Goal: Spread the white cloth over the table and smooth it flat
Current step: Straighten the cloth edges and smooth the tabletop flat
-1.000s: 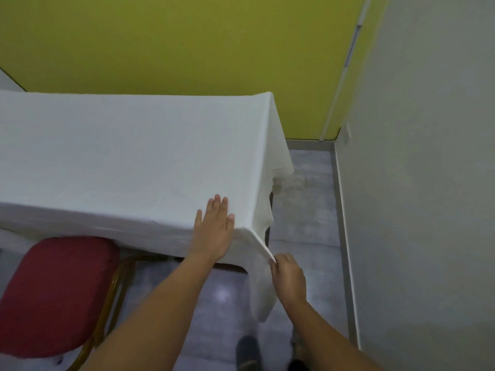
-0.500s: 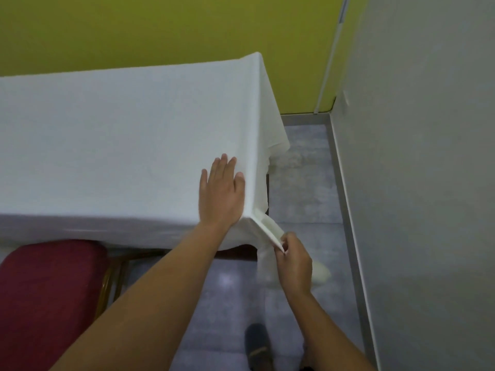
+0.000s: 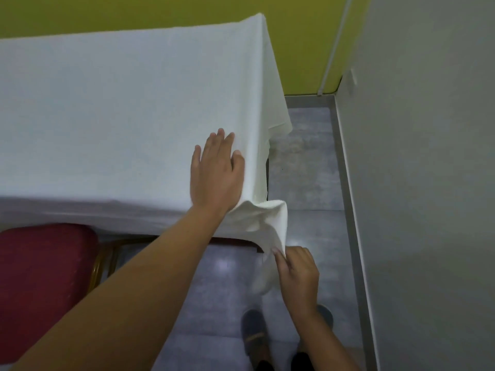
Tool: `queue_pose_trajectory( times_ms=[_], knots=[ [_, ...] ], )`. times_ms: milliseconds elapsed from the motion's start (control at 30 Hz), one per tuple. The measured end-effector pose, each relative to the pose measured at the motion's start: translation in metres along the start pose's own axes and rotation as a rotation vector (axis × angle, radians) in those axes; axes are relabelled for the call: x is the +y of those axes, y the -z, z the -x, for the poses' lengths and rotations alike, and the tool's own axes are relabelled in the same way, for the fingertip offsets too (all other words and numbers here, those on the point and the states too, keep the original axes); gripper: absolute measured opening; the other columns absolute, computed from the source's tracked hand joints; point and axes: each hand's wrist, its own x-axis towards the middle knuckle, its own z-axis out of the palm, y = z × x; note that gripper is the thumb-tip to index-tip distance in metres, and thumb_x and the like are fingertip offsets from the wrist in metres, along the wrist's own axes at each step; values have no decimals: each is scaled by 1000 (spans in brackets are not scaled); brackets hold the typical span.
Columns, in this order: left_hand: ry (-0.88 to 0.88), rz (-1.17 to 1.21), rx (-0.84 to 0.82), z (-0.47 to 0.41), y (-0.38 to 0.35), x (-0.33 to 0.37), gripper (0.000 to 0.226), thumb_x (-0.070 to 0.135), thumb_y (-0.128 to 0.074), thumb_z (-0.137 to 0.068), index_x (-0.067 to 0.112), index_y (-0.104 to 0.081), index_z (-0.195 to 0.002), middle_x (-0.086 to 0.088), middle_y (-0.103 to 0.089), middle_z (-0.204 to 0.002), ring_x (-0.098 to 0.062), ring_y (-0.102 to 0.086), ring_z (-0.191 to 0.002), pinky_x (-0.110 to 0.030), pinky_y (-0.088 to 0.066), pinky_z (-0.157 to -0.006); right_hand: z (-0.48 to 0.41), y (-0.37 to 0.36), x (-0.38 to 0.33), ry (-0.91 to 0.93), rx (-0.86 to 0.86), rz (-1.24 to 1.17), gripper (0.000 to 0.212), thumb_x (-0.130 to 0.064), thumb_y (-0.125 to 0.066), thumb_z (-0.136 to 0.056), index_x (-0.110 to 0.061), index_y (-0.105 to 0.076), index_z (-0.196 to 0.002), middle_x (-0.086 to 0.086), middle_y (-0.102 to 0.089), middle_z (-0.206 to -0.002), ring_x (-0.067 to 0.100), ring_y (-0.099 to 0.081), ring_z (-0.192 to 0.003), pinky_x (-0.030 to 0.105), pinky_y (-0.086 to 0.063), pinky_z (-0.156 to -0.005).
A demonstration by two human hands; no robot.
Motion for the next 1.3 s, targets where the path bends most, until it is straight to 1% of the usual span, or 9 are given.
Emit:
queue_pose_trajectory(
  times_ms=[133, 300, 600, 700, 767, 933, 1033, 1167, 1300],
  knots=[
    [-3, -1, -4, -1, 1, -1, 51, 32, -23, -97, 21, -34, -146, 0, -25, -157, -12, -16, -146, -36, -4, -120, -3, -5, -1, 63, 2, -14, 14, -12, -64, -86, -11, -61, -73, -6, -55, -71, 2, -44, -72, 8, -35, -69],
    [-16, -19, -52, -4, 3, -1, 50, 29, -22, -99, 21, -28, -148, 0, -20, -159, -13, -12, -147, -36, -3, -119, 15, -14, 34, -50, -221, 150, 15, 4, -75, -75, -6, -65, -70, 8, -65, -68, 25, -60, -62, 34, -53, -62],
    [-32, -42, -62, -2, 4, -2, 51, 31, -21, -99, 20, -25, -149, 0, -18, -159, -12, -10, -147, -36, -2, -119, 11, -15, 37, -241, -342, 232, 11, -9, -72, -83, -8, -63, -77, 8, -63, -77, 19, -56, -69, 26, -47, -65],
    [-39, -85, -41, -2, 1, -2, 52, 31, -20, -99, 21, -25, -149, 0, -18, -159, -12, -11, -147, -37, -4, -119, 11, -19, 32, -253, -193, 173, 21, 2, -73, -75, -10, -57, -70, -3, -52, -69, 14, -47, -61, 19, -36, -53],
    [-39, -98, -43, -3, 1, -3, 52, 32, -19, -99, 20, -24, -150, 0, -18, -159, -13, -11, -147, -37, -4, -119, 11, -19, 28, -208, -82, 130, 19, 2, -71, -73, -9, -56, -69, -4, -51, -68, 13, -45, -61, 14, -26, -55],
    [-29, -67, -59, -3, 2, -3, 53, 31, -19, -98, 21, -24, -150, 1, -17, -159, -11, -10, -147, -36, -2, -119, 32, -17, 43, -200, -175, 282, 26, 7, -82, -65, -3, -57, -65, 14, -60, -65, 29, -57, -56, 33, -48, -53],
    [-35, -51, -69, -2, 3, -2, 53, 31, -18, -98, 22, -23, -150, 2, -16, -159, -10, -8, -147, -34, 1, -119, 19, -19, 51, -173, -232, 310, 25, 8, -81, -64, -1, -58, -66, 17, -61, -67, 33, -60, -58, 36, -50, -54],
    [-39, -52, -90, -1, 5, -2, 54, 30, -18, -98, 21, -20, -151, 2, -14, -160, -10, -7, -147, -35, 2, -119, 12, -20, 55, -254, -315, 324, 19, 3, -77, -72, -3, -59, -68, 15, -62, -69, 30, -59, -61, 32, -40, -55],
    [-33, -47, -143, -3, 9, -2, 54, 27, -20, -98, 20, -16, -152, 1, -9, -161, -11, -3, -148, -35, 4, -118, 19, -13, 59, -472, -481, 551, 5, -25, -53, -93, -23, -56, -95, -2, -63, -102, 16, -58, -95, 29, -46, -76]
  ],
)
